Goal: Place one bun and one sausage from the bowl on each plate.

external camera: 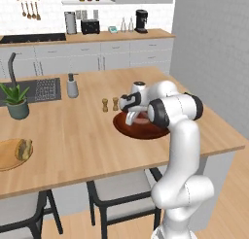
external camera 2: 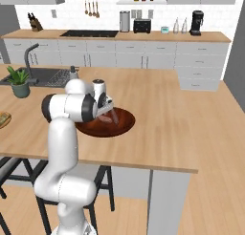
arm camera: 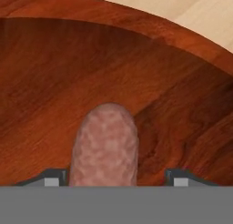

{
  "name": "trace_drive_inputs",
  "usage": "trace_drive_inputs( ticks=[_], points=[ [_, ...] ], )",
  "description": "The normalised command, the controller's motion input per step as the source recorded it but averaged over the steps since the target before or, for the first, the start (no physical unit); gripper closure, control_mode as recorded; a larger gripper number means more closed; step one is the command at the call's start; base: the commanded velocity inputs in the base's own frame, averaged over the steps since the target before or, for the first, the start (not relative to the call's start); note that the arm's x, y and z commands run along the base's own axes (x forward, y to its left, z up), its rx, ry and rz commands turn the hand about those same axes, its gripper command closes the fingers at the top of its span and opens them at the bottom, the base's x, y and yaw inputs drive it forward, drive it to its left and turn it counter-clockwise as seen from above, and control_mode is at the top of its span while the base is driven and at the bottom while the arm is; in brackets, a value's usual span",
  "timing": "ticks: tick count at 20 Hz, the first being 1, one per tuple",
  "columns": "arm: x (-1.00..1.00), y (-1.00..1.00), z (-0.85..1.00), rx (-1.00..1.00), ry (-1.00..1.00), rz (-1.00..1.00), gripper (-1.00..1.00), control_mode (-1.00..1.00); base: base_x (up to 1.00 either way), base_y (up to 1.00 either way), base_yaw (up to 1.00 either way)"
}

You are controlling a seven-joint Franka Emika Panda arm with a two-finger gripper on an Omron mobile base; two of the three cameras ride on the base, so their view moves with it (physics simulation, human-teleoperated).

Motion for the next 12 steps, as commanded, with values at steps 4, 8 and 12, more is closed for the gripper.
trace_drive_inputs(
  ticks=[4, 8, 12],
  points=[
    [-0.02, 0.00, 0.00, 0.00, 0.00, 0.00, 1.00, -1.00, 0.00, 0.00, 0.00],
    [-0.53, -0.08, 0.52, 0.00, -0.06, 0.00, 1.00, -1.00, 0.00, 0.00, 0.00],
    [-0.93, -0.02, 0.89, 0.00, 0.00, 0.00, 1.00, -1.00, 0.00, 0.00, 0.00]
  ],
)
